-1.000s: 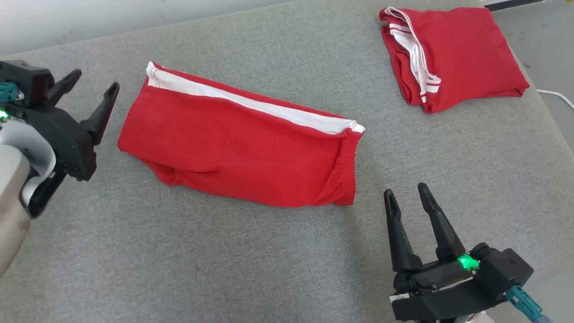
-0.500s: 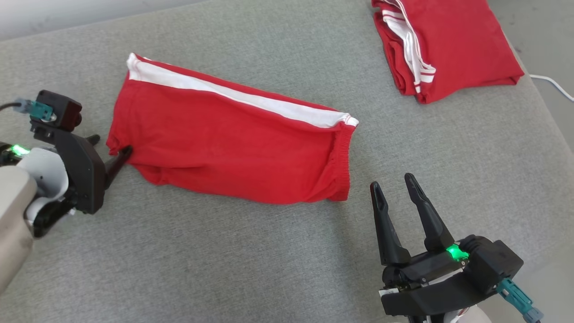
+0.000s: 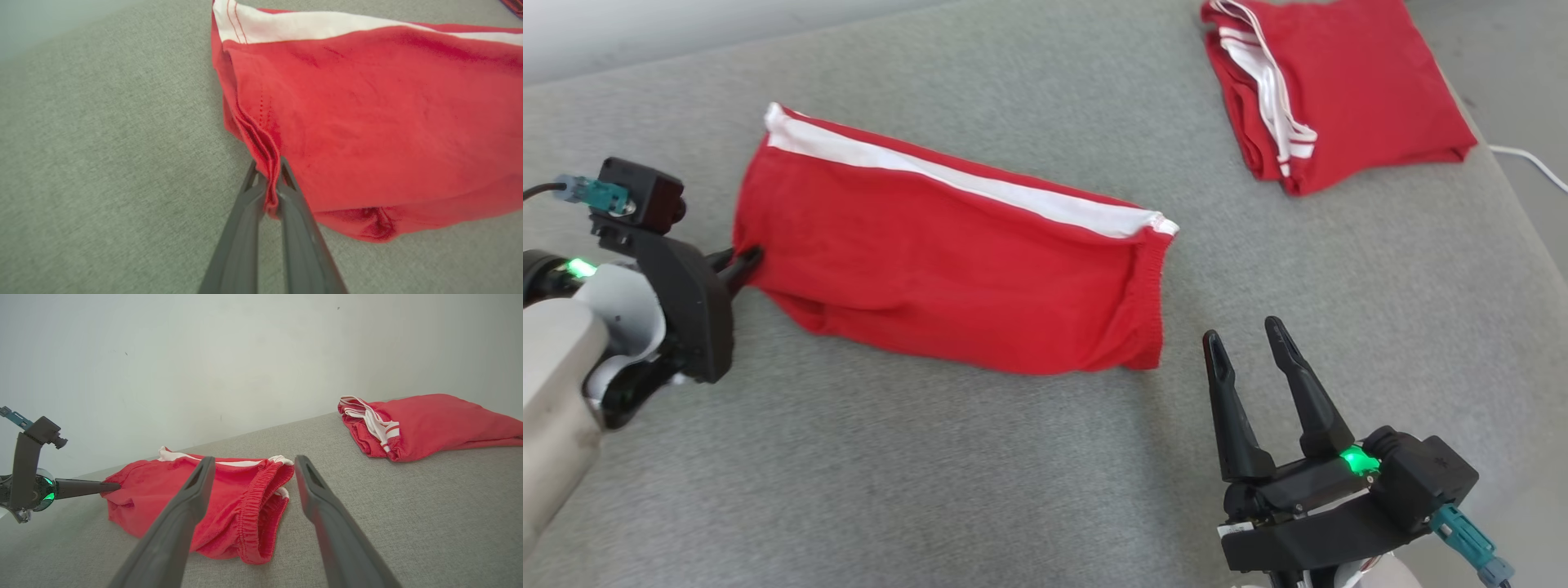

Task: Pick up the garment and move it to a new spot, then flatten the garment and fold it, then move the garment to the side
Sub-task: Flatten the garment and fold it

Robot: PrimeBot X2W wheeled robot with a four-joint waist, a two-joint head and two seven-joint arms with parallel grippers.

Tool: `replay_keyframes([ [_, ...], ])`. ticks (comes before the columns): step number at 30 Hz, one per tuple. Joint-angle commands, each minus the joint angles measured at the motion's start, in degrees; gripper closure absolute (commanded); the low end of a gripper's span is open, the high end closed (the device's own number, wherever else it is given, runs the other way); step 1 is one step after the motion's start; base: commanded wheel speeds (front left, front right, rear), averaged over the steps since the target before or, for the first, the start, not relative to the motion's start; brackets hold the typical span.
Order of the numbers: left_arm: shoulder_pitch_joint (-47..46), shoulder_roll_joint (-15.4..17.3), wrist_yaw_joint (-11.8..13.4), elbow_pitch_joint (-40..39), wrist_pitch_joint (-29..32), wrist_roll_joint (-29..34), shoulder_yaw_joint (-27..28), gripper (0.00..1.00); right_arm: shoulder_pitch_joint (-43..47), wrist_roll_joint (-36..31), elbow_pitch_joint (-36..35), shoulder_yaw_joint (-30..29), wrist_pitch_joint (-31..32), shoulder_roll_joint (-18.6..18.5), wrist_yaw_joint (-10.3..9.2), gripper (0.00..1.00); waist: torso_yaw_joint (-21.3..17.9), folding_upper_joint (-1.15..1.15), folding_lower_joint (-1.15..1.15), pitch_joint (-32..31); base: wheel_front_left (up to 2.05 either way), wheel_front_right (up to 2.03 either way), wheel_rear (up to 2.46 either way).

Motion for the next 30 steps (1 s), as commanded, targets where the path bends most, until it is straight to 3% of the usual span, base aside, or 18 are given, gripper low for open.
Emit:
replay_keyframes([
  [1,0.13,-0.24,0.09,-0.34,-0.68,-0.61,0.34,1.0,0.37,-0.31,0.21,-0.17,-0.24,0.06,-0.17,0.0,1.64,0.0,0.0,-1.55,0.0,0.0,0.0],
  [13,6.82,-0.69,0.57,-5.61,-7.62,-2.83,0.43,1.0,3.12,-1.18,2.2,-4.51,-0.17,0.03,-0.17,0.0,9.58,0.0,0.0,-8.55,0.0,0.0,0.0],
  [24,19.49,1.46,5.89,-13.63,-14.22,-6.78,0.96,1.0,6.11,-1.03,3.52,-6.41,-0.16,0.04,-0.17,0.0,11.36,0.0,0.0,-10.48,0.0,0.0,0.0],
  [30,25.44,0.95,7.84,-15.77,-17.35,-8.81,0.93,1.0,6.69,-1.18,3.73,-6.65,-0.14,0.04,-0.17,0.0,11.49,0.0,0.0,-10.5,0.0,0.0,0.0],
])
